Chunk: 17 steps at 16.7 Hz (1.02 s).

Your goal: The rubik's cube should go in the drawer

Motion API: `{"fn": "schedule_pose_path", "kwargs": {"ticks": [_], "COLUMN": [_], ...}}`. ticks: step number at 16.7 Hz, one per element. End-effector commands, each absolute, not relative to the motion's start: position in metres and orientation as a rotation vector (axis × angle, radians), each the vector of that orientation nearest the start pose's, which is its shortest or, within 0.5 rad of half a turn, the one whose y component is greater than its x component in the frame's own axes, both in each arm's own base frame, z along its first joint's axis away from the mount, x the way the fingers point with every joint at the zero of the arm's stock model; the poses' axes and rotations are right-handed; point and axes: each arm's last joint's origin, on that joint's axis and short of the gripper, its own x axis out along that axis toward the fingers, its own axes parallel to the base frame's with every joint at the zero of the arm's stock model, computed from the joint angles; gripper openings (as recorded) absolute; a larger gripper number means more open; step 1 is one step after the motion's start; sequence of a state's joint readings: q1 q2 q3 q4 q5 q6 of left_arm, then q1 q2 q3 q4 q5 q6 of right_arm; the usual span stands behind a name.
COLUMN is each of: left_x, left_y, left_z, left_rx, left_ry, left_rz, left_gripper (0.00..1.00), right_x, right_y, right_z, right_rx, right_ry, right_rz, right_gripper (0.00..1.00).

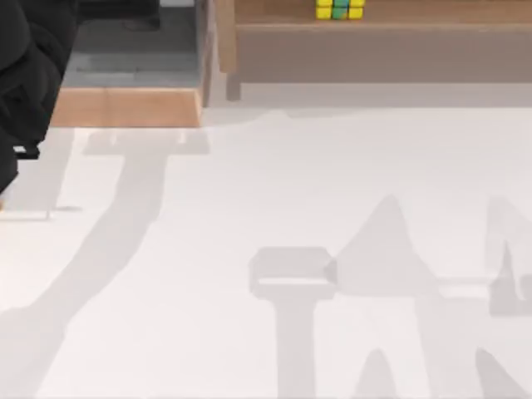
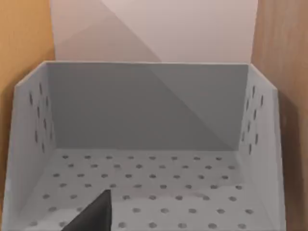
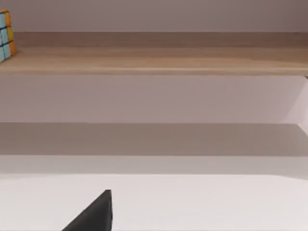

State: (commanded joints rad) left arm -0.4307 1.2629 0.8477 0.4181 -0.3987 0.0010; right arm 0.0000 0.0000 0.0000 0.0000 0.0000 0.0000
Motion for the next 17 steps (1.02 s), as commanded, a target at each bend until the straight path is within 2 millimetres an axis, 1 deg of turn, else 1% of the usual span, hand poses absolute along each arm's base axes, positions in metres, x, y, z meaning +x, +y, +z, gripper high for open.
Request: {"fn": "schedule_pose_path", "kwargs": {"ticks": [2, 4, 6, 8, 9, 11, 13, 15, 17], "left_x": [0.302, 0.329, 0.351, 0.366, 0.371, 0.379, 0.382, 0.382, 0.382], "left_y": [-0.145, -0.185, -0.225, -0.264, -0.282, -0.313, -0.337, -0.352, -0.36], "left_z": [0.31, 0.305, 0.292, 0.271, 0.258, 0.224, 0.192, 0.168, 0.152], "left_rx": [-0.008, -0.009, -0.017, -0.027, -0.029, -0.023, -0.014, -0.007, -0.001], "left_ry": [-0.022, -0.048, -0.067, -0.076, -0.073, -0.054, -0.033, -0.016, -0.003], "left_rz": [-0.023, -0.025, -0.027, -0.03, -0.031, -0.031, -0.028, -0.024, -0.021], "left_gripper": [1.0, 1.0, 1.0, 1.0, 1.0, 1.0, 1.0, 1.0, 1.0], "right_x": [0.106, 0.106, 0.106, 0.106, 0.106, 0.106, 0.106, 0.106, 0.106], "right_y": [-0.001, -0.001, -0.001, -0.001, -0.001, -0.001, -0.001, -0.001, -0.001], "right_z": [0.16, 0.16, 0.16, 0.16, 0.16, 0.16, 0.16, 0.16, 0.16], "right_rx": [0.0, 0.0, 0.0, 0.0, 0.0, 0.0, 0.0, 0.0, 0.0], "right_ry": [0.0, 0.0, 0.0, 0.0, 0.0, 0.0, 0.0, 0.0, 0.0], "right_rz": [0.0, 0.0, 0.0, 0.0, 0.0, 0.0, 0.0, 0.0, 0.0], "right_gripper": [1.0, 1.0, 1.0, 1.0, 1.0, 1.0, 1.0, 1.0, 1.0]}}
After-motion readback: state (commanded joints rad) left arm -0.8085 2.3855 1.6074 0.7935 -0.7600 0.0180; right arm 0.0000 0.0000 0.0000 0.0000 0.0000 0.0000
